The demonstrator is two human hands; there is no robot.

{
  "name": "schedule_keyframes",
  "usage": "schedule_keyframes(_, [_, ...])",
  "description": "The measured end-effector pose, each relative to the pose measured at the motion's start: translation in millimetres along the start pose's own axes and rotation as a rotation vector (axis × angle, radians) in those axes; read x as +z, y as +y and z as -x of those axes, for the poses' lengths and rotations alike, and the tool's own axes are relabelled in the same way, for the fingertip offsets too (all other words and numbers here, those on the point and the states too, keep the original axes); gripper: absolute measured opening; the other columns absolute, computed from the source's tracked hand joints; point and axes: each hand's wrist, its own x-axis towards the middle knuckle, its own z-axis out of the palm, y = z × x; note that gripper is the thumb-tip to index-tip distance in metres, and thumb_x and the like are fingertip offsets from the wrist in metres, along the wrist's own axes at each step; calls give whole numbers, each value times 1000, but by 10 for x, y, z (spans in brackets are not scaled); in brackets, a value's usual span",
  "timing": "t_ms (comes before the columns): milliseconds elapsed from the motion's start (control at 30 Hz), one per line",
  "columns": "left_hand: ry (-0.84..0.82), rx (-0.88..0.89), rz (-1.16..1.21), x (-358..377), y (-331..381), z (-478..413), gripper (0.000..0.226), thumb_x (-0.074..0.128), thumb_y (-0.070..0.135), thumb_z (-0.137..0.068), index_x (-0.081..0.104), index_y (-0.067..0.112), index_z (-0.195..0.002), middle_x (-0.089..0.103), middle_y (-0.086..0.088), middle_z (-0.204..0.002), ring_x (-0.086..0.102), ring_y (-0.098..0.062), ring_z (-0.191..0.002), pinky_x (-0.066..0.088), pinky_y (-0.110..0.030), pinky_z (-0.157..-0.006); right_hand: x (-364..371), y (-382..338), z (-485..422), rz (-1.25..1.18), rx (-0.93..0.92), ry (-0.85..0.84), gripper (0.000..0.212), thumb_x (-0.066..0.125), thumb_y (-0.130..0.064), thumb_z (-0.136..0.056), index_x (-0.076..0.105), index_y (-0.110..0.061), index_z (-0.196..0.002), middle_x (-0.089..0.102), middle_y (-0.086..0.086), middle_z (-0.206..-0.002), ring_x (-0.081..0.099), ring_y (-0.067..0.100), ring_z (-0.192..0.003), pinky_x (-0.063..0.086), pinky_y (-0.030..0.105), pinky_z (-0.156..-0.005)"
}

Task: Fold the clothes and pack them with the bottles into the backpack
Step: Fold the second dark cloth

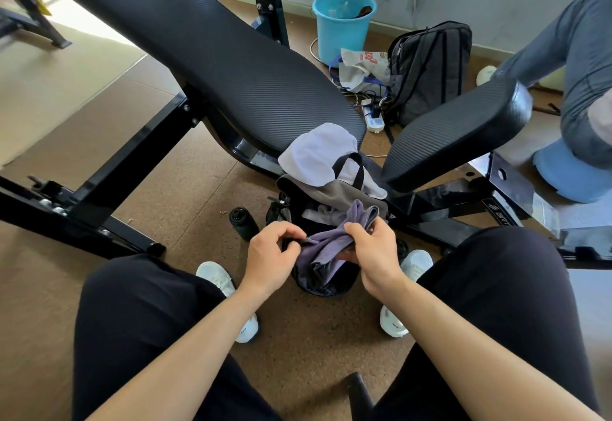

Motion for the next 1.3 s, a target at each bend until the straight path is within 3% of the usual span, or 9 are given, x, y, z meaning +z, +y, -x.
schedule_keyframes(100, [-96, 112, 101, -58, 99, 5, 32, 69, 9, -79, 69, 19, -110, 68, 10, -108, 64, -7, -103, 50, -18, -86, -20, -39, 14, -48, 27, -7, 10, 60, -2, -95, 64, -5, -103, 71, 20, -104, 72, 32, -94, 59, 32, -63])
schedule_keyframes(300, [-119, 550, -160, -78, 172, 8, 17, 71, -3, -84, 72, 11, -95, 63, 0, -101, 63, -14, -91, 53, -32, -77, -27, -9, 15, 5, 36, -29, 4, 63, -2, -92, 63, -1, -96, 67, 32, -99, 70, 46, -97, 58, 61, -85])
schedule_keyframes(433, [-119, 680, -308, -107, 127, -3, 14, 63, -1, -91, 73, 7, -97, 63, -7, -103, 62, -19, -88, 53, -33, -74, -60, -33, 7, 34, 62, -49, 19, 62, 0, -90, 58, 11, -105, 64, 33, -95, 70, 47, -92, 61, 56, -74])
schedule_keyframes(567, [-144, 691, -418, -161, 134, -27, 27, 53, 7, -97, 72, 11, -115, 61, -8, -100, 60, -20, -84, 55, -30, -68, -75, -80, 24, 116, 61, -123, 14, 61, 2, -89, 59, 8, -101, 64, 25, -86, 69, 29, -75, 58, 35, -54])
schedule_keyframes(700, [-137, 667, -482, -210, 126, -67, 18, 57, 9, -95, 74, 10, -97, 55, -6, -91, 54, -19, -75, 52, -35, -59, -84, -123, 18, 194, 75, -211, 7, 59, 4, -88, 59, -2, -92, 58, 12, -75, 60, 17, -57, 48, 25, -42])
schedule_keyframes(867, [-167, 619, -483, -216, 131, -74, 12, 65, -1, -87, 68, 11, -89, 51, -5, -89, 50, -17, -71, 45, -27, -62, -105, -154, -10, 279, 63, -244, 8, 62, 2, -86, 60, -2, -92, 55, 14, -77, 53, 17, -52, 42, 23, -36])
schedule_keyframes(1033, [-53, 574, -365, -316, 103, -91, 24, 69, -14, -78, 63, 9, -74, 55, -3, -84, 49, -8, -70, 39, -15, -67, -165, -158, -41, 272, 28, -177, 14, 61, 0, -88, 60, 8, -100, 59, 12, -78, 58, 16, -58, 45, 25, -41])
schedule_keyframes(1133, [95, 492, -270, -373, 80, -88, 27, 67, -18, -75, 64, 8, -74, 56, 0, -82, 54, -12, -66, 48, -26, -59, -194, -179, -67, 255, -18, -163, 9, 61, -1, -88, 60, 3, -95, 59, 14, -78, 59, 20, -64, 49, 32, -51])
schedule_keyframes(1300, [-7, 404, -110, -300, 129, -30, 20, 68, 18, -86, 67, 12, -106, 59, 3, -102, 60, -10, -93, 52, -23, -78, -175, -171, -53, 255, -76, -211, 16, 63, -3, -87, 65, 0, -103, 67, 23, -88, 64, 24, -82, 52, 41, -72])
